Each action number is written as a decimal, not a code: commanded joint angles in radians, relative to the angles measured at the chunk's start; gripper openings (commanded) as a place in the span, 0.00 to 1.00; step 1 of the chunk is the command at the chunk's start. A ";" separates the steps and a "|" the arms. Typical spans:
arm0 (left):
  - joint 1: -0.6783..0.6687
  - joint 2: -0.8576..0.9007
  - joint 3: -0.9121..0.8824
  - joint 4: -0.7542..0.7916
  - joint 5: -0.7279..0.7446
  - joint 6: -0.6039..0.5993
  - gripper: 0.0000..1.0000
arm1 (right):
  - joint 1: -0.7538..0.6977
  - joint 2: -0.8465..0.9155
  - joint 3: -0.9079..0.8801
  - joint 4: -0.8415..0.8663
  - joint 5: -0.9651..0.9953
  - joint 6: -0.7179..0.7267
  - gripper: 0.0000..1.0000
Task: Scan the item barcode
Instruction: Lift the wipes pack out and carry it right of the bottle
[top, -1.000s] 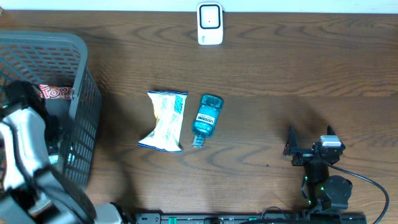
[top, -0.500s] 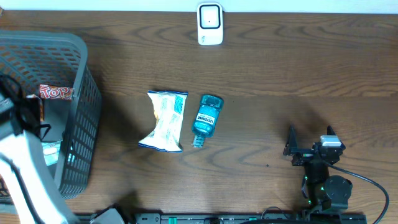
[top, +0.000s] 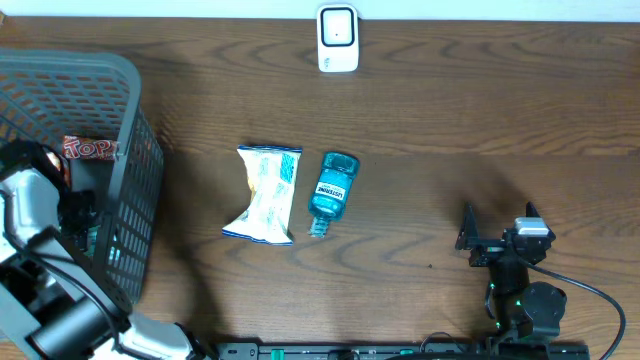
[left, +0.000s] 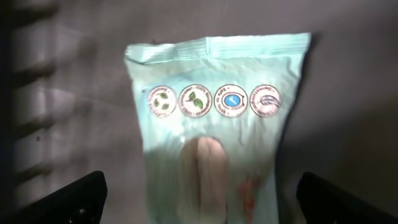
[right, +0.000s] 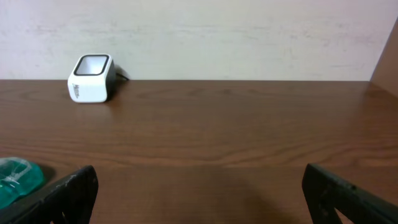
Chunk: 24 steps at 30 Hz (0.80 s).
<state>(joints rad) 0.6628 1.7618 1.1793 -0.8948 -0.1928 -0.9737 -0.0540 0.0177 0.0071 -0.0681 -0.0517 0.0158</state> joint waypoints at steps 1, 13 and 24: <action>0.003 0.053 -0.003 0.003 0.028 0.034 0.98 | -0.003 -0.003 -0.002 -0.004 0.004 0.013 0.99; 0.003 0.075 -0.124 0.100 0.032 0.019 0.62 | -0.003 -0.003 -0.002 -0.004 0.004 0.013 0.99; 0.005 -0.133 0.143 -0.003 0.079 0.082 0.33 | -0.003 -0.002 -0.002 -0.004 0.004 0.013 0.99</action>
<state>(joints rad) 0.6643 1.7531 1.1927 -0.8925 -0.1486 -0.9520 -0.0540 0.0177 0.0071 -0.0677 -0.0517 0.0158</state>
